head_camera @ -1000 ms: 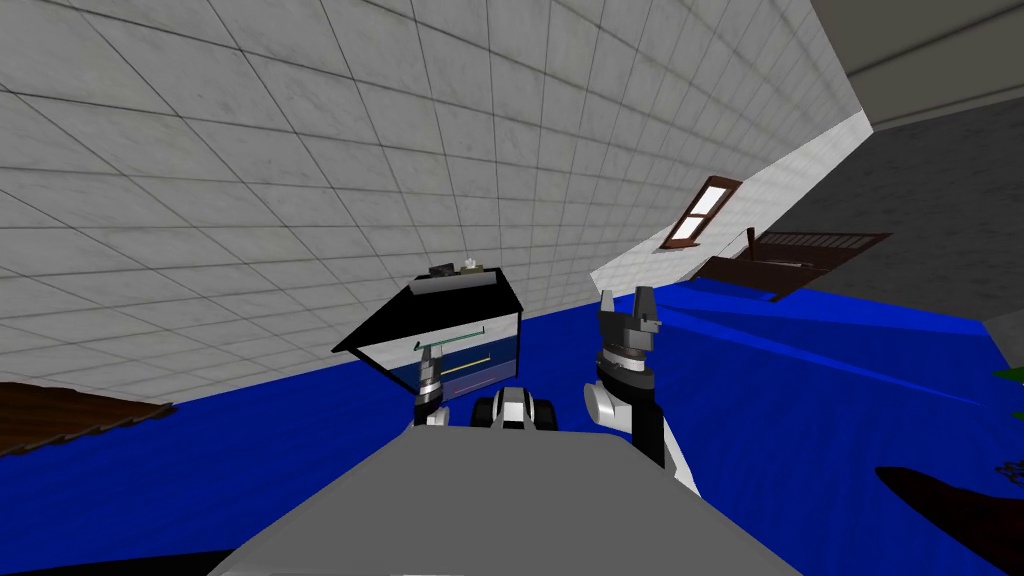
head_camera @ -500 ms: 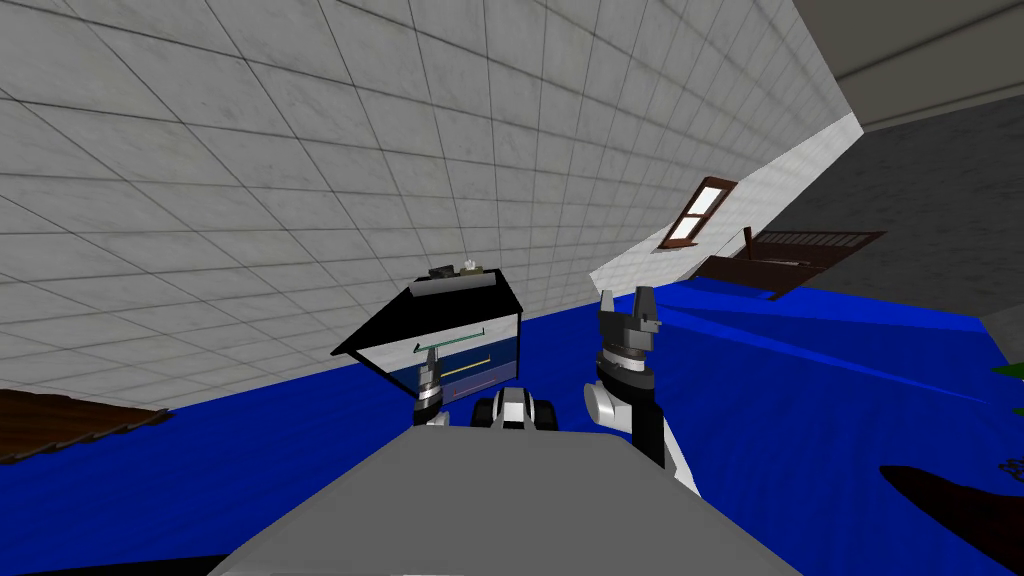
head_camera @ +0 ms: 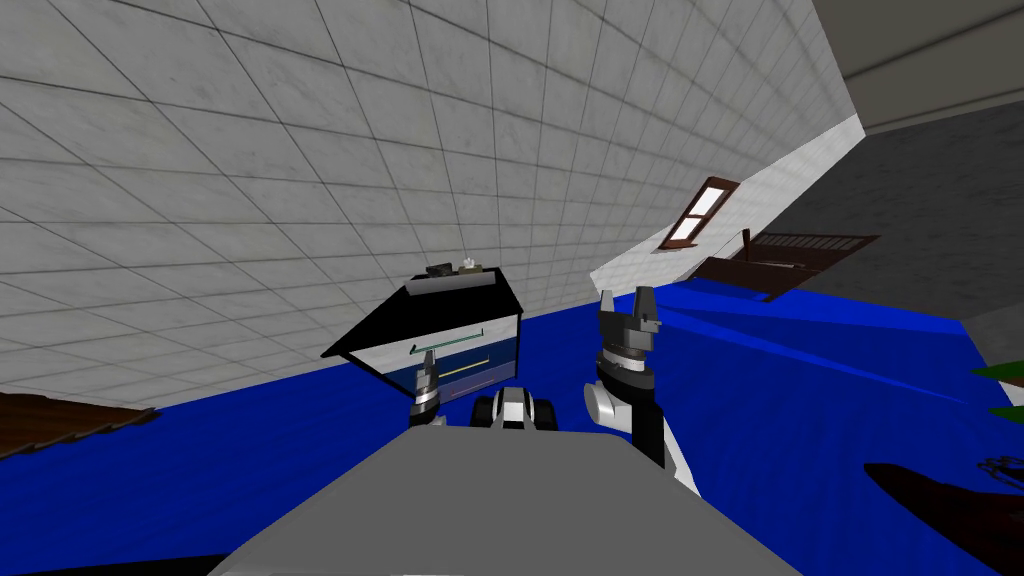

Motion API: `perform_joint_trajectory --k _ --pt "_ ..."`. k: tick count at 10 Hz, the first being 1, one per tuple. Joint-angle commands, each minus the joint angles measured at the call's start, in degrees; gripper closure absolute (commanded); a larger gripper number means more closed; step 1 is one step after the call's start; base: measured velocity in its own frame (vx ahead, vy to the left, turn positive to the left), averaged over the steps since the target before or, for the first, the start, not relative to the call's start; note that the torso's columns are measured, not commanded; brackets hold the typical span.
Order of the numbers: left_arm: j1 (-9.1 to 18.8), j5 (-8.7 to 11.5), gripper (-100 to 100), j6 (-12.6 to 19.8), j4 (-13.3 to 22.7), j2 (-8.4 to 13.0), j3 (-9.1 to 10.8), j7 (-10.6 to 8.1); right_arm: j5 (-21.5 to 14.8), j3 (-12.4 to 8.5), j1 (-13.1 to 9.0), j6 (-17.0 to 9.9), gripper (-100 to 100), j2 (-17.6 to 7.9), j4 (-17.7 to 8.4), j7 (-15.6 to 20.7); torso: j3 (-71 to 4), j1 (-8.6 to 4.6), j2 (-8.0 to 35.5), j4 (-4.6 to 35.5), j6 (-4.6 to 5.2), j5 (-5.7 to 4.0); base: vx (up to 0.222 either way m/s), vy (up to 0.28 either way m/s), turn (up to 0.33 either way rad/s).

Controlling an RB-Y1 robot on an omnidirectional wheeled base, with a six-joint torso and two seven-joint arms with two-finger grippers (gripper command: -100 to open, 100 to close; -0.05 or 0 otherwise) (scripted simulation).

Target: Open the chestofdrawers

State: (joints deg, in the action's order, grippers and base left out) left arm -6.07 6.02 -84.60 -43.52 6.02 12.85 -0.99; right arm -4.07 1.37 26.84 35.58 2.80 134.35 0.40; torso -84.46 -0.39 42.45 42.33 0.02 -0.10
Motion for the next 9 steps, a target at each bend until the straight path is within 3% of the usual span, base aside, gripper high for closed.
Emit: perform_joint_trajectory --k 1,3,4,5,9 --pt "0.6 0.2 -100 2.2 -1.9 0.4 0.07 0.01 0.0 0.0 0.0 0.0 0 0.0 0.0 0.0 0.0 0.09 -0.1 0.0 -0.02 0.00 -0.031 -0.113 0.014" --pt "1.5 0.4 -100 3.7 -2.3 0.1 0.07 0.07 0.0 0.0 0.0 0.0 0 0.0 0.0 0.0 -0.1 0.48 -0.2 -0.1 -0.02 0.12 -0.026 -0.093 0.016" --pt "1.8 0.4 -100 4.2 -2.3 -1.4 0.05 0.09 0.0 0.0 0.0 0.0 0 0.0 0.0 0.0 -0.1 0.52 -0.2 -0.1 -0.02 0.14 -0.024 -0.060 0.008" --pt "1.1 0.4 -100 3.7 -2.7 -0.7 0.02 0.00 0.0 0.0 0.0 0.0 0 0.0 0.0 0.0 -0.1 0.52 -0.2 -0.1 -0.02 0.14 -0.011 -0.026 0.001" --pt "4.3 0.7 -100 8.7 -4.2 0.7 0.41 -0.09 0.0 0.0 0.0 0.0 0 0.0 0.0 0.0 -0.1 0.34 -0.1 0.0 -0.02 0.08 -0.026 -0.021 0.025"
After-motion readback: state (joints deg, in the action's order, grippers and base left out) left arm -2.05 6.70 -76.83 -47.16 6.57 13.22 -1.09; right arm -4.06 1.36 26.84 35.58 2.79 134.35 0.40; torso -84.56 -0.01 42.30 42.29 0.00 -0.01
